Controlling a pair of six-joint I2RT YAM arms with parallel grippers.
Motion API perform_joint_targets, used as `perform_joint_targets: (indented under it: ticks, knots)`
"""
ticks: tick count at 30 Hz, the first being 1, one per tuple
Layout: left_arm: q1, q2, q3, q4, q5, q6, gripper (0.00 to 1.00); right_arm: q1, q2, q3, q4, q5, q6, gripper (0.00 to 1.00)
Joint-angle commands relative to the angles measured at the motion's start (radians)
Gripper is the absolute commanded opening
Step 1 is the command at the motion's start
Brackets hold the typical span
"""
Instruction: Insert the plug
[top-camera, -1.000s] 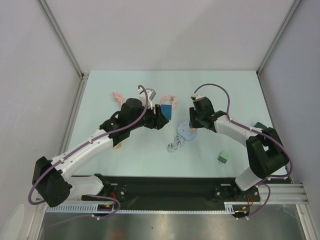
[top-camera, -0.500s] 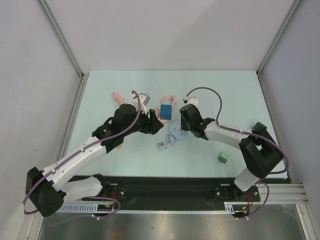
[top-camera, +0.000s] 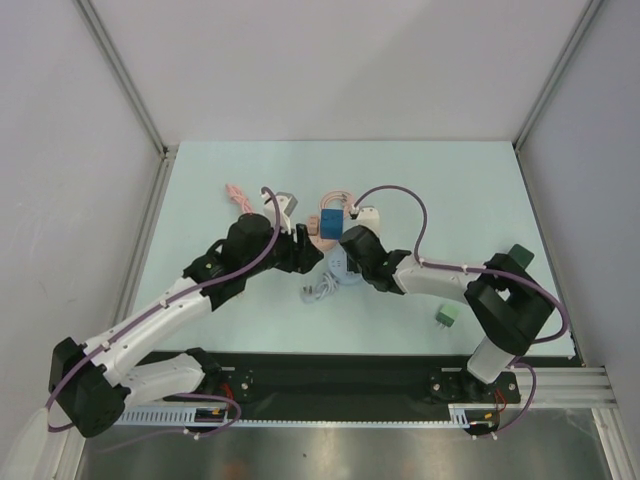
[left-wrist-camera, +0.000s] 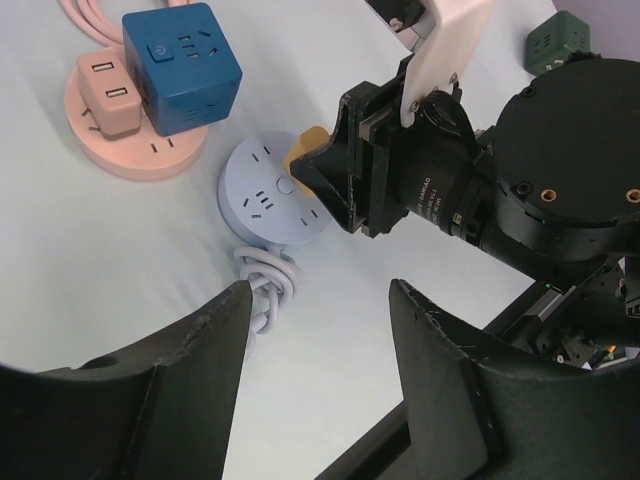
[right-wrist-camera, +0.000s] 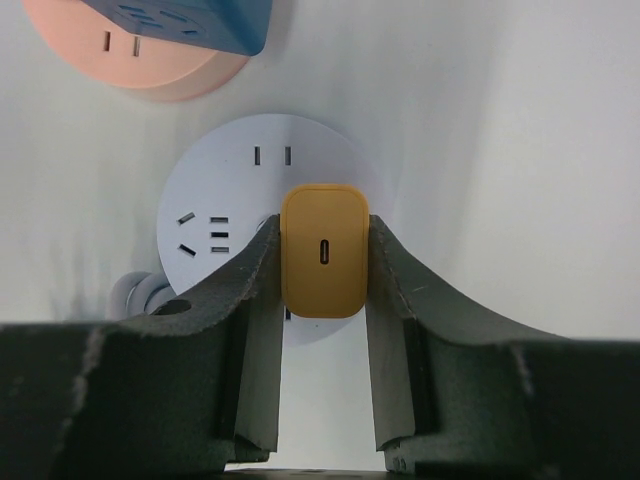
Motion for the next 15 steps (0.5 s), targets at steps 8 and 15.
perform_joint_targets:
  ticks: [8,15]
  knots:
    - [0.022,-0.051,0.002,0.003,-0.038,0.008,0.65,-0.037,0.125,-0.053,-0.398,-0.138,0.082,0.0]
    - [0.034,-0.092,0.002,-0.06,-0.075,0.022,0.7,-0.133,0.045,-0.042,-0.504,-0.061,0.059,0.09]
